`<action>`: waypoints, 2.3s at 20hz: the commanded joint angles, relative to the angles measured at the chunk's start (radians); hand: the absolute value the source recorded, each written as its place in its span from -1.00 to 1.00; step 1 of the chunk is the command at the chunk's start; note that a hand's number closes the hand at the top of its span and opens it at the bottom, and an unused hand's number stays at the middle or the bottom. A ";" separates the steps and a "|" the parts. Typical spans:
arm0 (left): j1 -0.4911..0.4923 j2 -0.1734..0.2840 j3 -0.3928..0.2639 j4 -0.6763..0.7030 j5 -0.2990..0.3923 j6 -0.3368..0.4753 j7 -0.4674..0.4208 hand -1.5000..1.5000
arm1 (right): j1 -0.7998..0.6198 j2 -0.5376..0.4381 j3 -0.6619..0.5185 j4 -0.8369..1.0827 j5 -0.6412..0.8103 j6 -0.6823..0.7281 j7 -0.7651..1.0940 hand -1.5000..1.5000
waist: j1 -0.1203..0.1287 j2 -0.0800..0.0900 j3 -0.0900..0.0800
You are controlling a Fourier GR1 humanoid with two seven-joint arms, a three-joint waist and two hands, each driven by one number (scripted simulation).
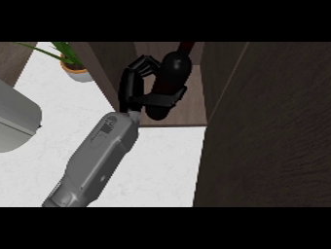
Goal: Pick up the wine, place it into the cabinet and close the cabinet
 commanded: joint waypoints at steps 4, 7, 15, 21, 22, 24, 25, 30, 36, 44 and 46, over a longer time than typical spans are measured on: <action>-0.060 -0.005 -0.005 0.186 0.022 -0.007 -0.073 1.00 | 0.005 0.013 0.008 -0.050 -0.021 -0.010 0.012 -1.00 | -0.008 0.002 0.000; -0.121 -0.005 0.007 0.205 0.040 0.022 -0.036 1.00 | 0.079 -0.004 -0.009 -0.041 -0.056 0.041 -0.054 -1.00 | -0.006 0.001 0.001; -0.253 -0.005 0.103 0.418 -0.006 0.012 -0.204 1.00 | 0.024 -0.010 -0.058 -0.023 -0.105 0.043 -0.028 -1.00 | -0.020 0.009 0.000; -0.294 -0.005 0.129 0.473 0.022 0.038 -0.248 1.00 | 0.044 -0.002 -0.010 -0.067 -0.063 0.043 0.008 -1.00 | -0.022 0.006 0.000; -0.350 0.038 0.183 0.531 0.014 -0.017 -0.244 1.00 | 0.003 -0.002 -0.029 -0.055 -0.090 0.037 0.017 -1.00 | -0.035 0.015 0.000; -0.334 0.004 0.186 0.552 0.004 -0.019 -0.276 1.00 | -0.005 0.011 -0.023 -0.047 -0.062 0.021 0.011 -1.00 | -0.025 0.012 0.000; -0.348 -0.005 0.200 0.574 0.020 0.009 -0.276 1.00 | 0.012 0.006 0.002 -0.088 -0.064 0.033 0.027 -1.00 | -0.043 0.015 -0.001; -0.326 -0.005 0.244 0.580 0.111 -0.028 -0.269 1.00 | 0.102 0.020 0.019 -0.075 -0.070 0.062 -0.039 -1.00 | -0.056 0.013 0.000; -0.371 -0.005 0.293 0.624 0.116 -0.060 -0.264 1.00 | 0.003 0.006 -0.056 -0.051 -0.098 0.036 0.007 -1.00 | -0.036 0.015 0.000; -0.377 0.029 0.307 0.679 0.097 -0.090 -0.316 1.00 | -0.045 0.032 0.041 -0.035 -0.013 0.014 0.022 -1.00 | -0.054 0.025 -0.001; -0.369 0.022 0.293 0.696 0.078 -0.082 -0.314 1.00 | -0.005 0.035 0.028 -0.016 -0.018 0.029 -0.033 -1.00 | -0.049 0.022 0.000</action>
